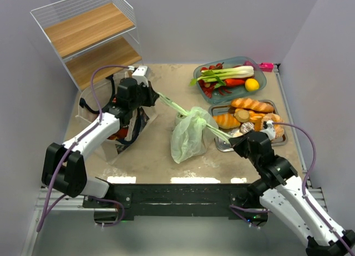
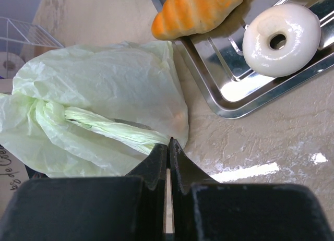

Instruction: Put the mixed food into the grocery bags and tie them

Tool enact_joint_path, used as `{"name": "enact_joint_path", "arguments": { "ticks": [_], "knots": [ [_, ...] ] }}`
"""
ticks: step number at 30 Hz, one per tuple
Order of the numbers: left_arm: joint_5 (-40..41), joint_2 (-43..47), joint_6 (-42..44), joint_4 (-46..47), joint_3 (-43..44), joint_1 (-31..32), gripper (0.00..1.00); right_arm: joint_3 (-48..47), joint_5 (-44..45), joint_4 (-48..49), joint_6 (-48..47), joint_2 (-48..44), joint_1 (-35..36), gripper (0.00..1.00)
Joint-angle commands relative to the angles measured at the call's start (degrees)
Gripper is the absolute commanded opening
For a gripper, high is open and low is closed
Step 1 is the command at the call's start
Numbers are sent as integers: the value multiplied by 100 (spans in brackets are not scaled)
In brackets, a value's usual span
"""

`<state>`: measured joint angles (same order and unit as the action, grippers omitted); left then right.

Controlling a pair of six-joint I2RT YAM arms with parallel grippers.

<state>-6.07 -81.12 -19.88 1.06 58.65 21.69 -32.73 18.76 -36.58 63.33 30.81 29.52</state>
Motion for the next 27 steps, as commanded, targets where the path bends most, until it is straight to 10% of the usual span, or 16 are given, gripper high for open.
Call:
{"name": "enact_joint_path", "arguments": {
  "ticks": [1, 22, 27],
  "knots": [
    [1125, 0, 379, 483, 410, -640, 0, 74, 1120, -1211, 188, -119, -78, 0],
    [210, 500, 1213, 765, 637, -316, 7, -128, 1148, -1089, 75, -223, -86, 2],
    [281, 738, 1557, 290, 1139, -165, 76, -198, 673, -203, -602, -584, -86, 79]
  ]
}}
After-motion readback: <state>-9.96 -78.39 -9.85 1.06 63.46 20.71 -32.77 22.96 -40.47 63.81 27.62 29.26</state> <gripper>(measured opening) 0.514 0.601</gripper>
